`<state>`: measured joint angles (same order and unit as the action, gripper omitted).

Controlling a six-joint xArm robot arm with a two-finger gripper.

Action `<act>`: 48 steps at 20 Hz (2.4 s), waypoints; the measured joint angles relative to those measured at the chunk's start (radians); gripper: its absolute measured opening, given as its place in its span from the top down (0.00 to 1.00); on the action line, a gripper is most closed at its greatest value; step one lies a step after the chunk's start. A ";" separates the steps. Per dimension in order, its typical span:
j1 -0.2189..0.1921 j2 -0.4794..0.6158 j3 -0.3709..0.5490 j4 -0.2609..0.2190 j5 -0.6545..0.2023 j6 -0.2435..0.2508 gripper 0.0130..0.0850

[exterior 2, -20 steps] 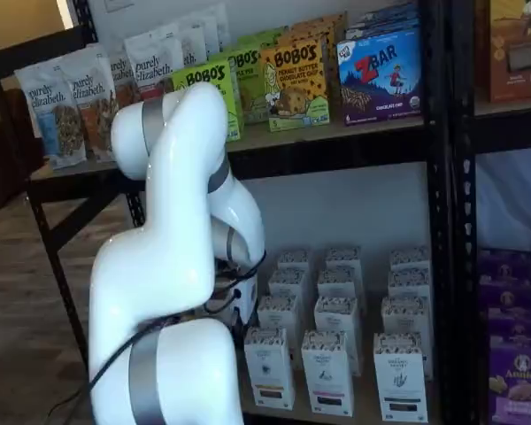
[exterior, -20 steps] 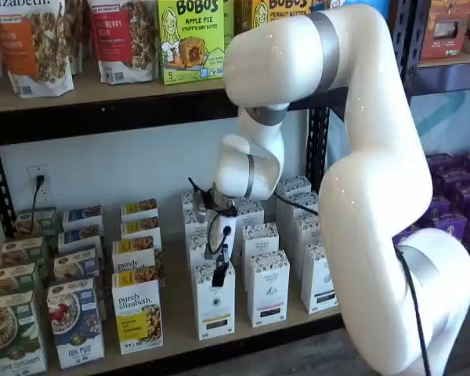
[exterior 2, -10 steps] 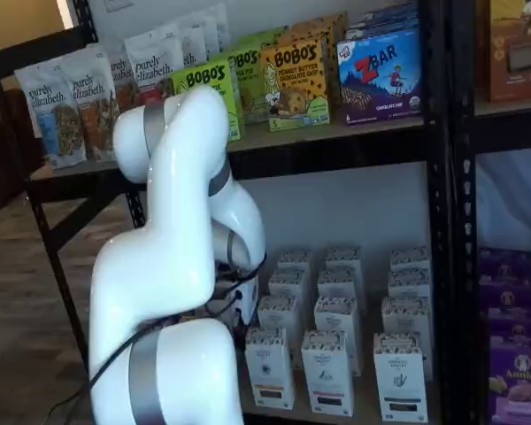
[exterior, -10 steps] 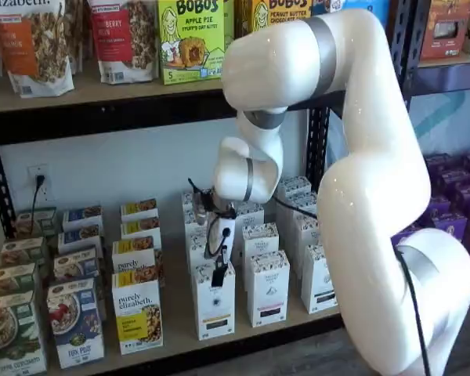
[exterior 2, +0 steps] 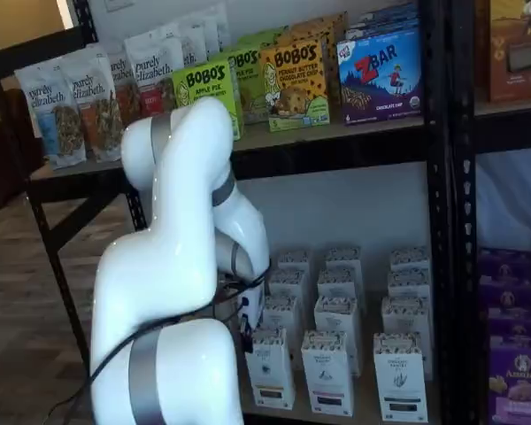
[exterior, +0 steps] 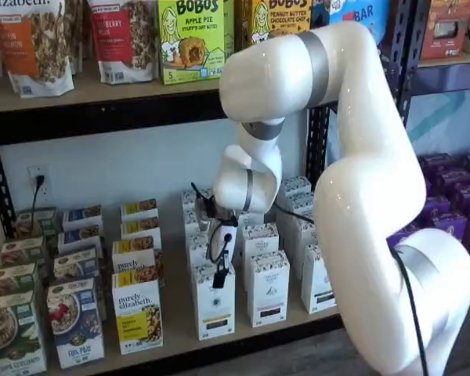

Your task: Pick up the white box with a yellow strip in the middle, on the bottom shelf, the fourth box from the left

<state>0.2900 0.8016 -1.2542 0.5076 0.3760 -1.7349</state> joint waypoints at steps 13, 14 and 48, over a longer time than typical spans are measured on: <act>-0.012 0.097 -0.110 0.019 -0.018 -0.027 0.00; -0.014 0.107 -0.122 0.013 -0.017 -0.023 0.00; -0.052 0.256 -0.322 -0.235 0.082 0.170 0.00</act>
<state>0.2382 1.0580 -1.5758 0.2730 0.4581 -1.5649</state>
